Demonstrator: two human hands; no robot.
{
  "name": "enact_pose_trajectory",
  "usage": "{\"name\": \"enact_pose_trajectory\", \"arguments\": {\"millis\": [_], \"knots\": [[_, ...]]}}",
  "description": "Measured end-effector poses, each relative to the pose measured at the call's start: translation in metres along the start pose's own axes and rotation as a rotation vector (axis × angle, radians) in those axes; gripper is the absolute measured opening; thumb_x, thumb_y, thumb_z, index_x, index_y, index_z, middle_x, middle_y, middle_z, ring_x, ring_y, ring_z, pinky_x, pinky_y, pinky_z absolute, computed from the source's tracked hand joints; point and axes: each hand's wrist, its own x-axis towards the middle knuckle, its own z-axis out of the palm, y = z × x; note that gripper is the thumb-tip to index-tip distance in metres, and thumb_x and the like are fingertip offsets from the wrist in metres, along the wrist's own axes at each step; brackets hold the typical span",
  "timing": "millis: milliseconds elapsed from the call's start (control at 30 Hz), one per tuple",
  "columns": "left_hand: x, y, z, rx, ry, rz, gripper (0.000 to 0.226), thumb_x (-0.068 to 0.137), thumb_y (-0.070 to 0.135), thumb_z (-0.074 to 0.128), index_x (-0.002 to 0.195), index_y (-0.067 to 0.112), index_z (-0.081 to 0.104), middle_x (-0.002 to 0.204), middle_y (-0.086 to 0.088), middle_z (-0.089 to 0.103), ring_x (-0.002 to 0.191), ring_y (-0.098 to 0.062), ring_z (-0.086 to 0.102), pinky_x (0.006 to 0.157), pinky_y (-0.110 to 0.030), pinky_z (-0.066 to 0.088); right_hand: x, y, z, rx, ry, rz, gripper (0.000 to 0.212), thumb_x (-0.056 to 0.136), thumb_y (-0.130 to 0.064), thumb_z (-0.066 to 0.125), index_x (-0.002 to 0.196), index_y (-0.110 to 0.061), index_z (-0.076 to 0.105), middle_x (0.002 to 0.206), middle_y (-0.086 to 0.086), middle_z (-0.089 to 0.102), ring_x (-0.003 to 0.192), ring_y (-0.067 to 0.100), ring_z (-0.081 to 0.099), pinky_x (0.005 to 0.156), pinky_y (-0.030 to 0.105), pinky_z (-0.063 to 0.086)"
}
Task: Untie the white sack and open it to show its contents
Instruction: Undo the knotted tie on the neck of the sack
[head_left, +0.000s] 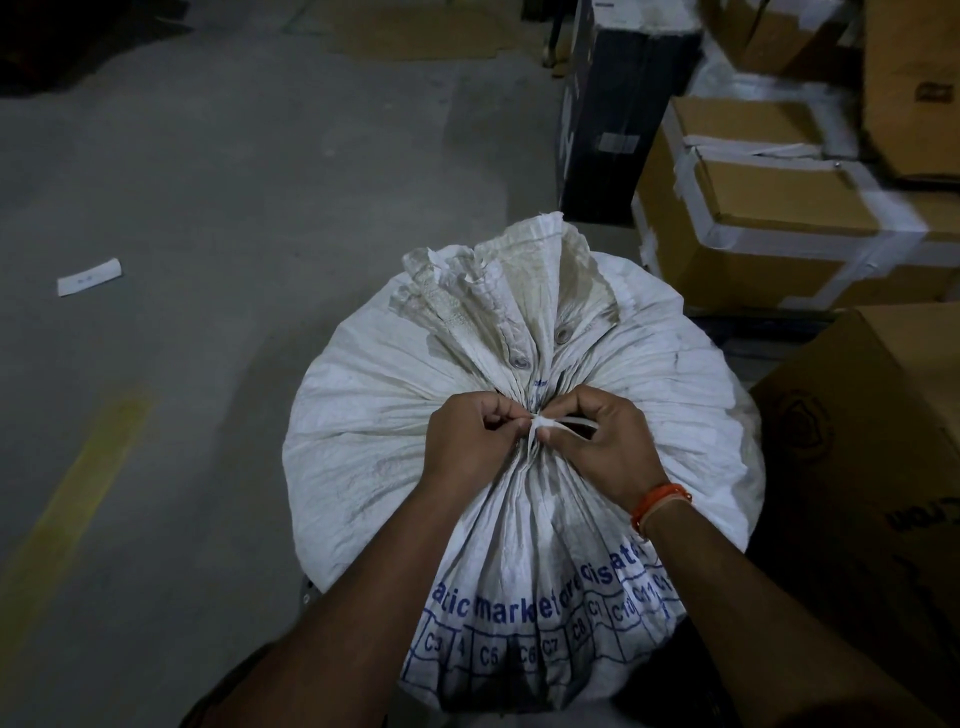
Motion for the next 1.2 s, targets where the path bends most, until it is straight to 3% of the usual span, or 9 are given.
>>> {"name": "enact_pose_trajectory", "arguments": {"millis": [133,233,333,500,733,867,1000,1100,1200], "knots": [[-0.005,0.011,-0.002,0.032,0.017,0.022,0.015,0.092,0.039,0.072,0.086,0.028,0.079,0.075,0.012,0.076,0.073,-0.003,0.070,0.070,-0.028,0.053,-0.001,-0.002,-0.001,0.010,0.000,-0.015,0.014,0.078,-0.010,0.084,0.085,-0.017,0.074,0.085,-0.007,0.076,0.082,0.003,0.071,0.074,0.015,0.054],[-0.012,0.017,-0.005,0.046,0.003,0.043,0.021,0.084,0.051,0.076,0.088,0.031,0.074,0.080,0.012,0.076,0.076,-0.001,0.070,0.072,-0.027,0.057,-0.002,-0.005,-0.001,0.054,0.001,-0.012,0.016,0.080,-0.012,0.083,0.086,-0.015,0.068,0.083,-0.002,0.073,0.079,0.010,0.071,0.068,0.022,0.056],[-0.014,0.016,-0.008,0.093,0.021,0.085,0.022,0.077,0.041,0.085,0.091,0.032,0.070,0.080,0.012,0.075,0.074,0.001,0.071,0.075,-0.031,0.061,-0.005,-0.006,-0.003,-0.008,0.033,-0.070,0.023,0.078,-0.016,0.085,0.087,-0.016,0.064,0.088,-0.002,0.072,0.084,0.011,0.070,0.072,0.029,0.059],[-0.012,0.013,-0.013,0.134,0.021,0.116,0.024,0.077,0.034,0.088,0.092,0.030,0.070,0.077,0.011,0.074,0.069,0.002,0.068,0.073,-0.029,0.060,-0.008,-0.002,-0.013,-0.192,0.080,-0.174,0.018,0.071,-0.017,0.090,0.072,-0.016,0.072,0.106,-0.006,0.066,0.097,0.002,0.065,0.078,0.015,0.054],[-0.013,0.008,-0.010,0.105,-0.039,0.201,0.022,0.085,0.023,0.081,0.101,0.028,0.068,0.079,0.017,0.068,0.078,0.001,0.068,0.073,-0.023,0.055,-0.017,-0.001,-0.035,-0.159,-0.137,-0.283,0.021,0.072,-0.004,0.085,0.064,-0.012,0.067,0.115,0.005,0.060,0.108,0.012,0.062,0.087,0.031,0.053],[-0.016,0.006,-0.008,0.104,-0.060,0.274,0.019,0.091,0.015,0.073,0.104,0.029,0.066,0.081,0.013,0.072,0.078,-0.003,0.070,0.072,-0.026,0.056,-0.023,-0.007,-0.039,-0.131,-0.275,-0.324,0.026,0.083,-0.024,0.077,0.064,-0.019,0.059,0.109,0.011,0.058,0.102,0.021,0.062,0.085,0.032,0.049],[-0.017,-0.002,-0.006,0.144,-0.020,0.321,0.019,0.095,0.018,0.069,0.102,0.035,0.070,0.085,0.008,0.079,0.078,-0.003,0.075,0.077,-0.029,0.060,-0.021,-0.012,-0.031,-0.104,-0.016,-0.182,0.046,0.097,-0.041,0.057,0.061,-0.012,0.062,0.074,0.002,0.063,0.074,0.012,0.063,0.070,0.029,0.046],[-0.017,-0.008,-0.004,0.114,0.001,0.290,0.022,0.095,0.014,0.069,0.099,0.035,0.073,0.084,0.009,0.080,0.071,-0.002,0.075,0.076,-0.028,0.061,-0.018,-0.010,-0.025,-0.274,0.052,-0.149,0.014,0.087,-0.025,0.075,0.082,-0.018,0.063,0.067,-0.007,0.063,0.066,0.003,0.062,0.061,0.014,0.047],[-0.018,-0.014,0.000,0.110,0.018,0.318,0.016,0.094,0.021,0.071,0.101,0.035,0.074,0.089,0.011,0.080,0.076,-0.002,0.076,0.077,-0.035,0.062,-0.019,-0.007,-0.019,-0.301,0.061,-0.138,0.011,0.084,-0.020,0.079,0.092,-0.022,0.072,0.072,-0.012,0.069,0.069,0.000,0.066,0.065,0.015,0.053]]}}
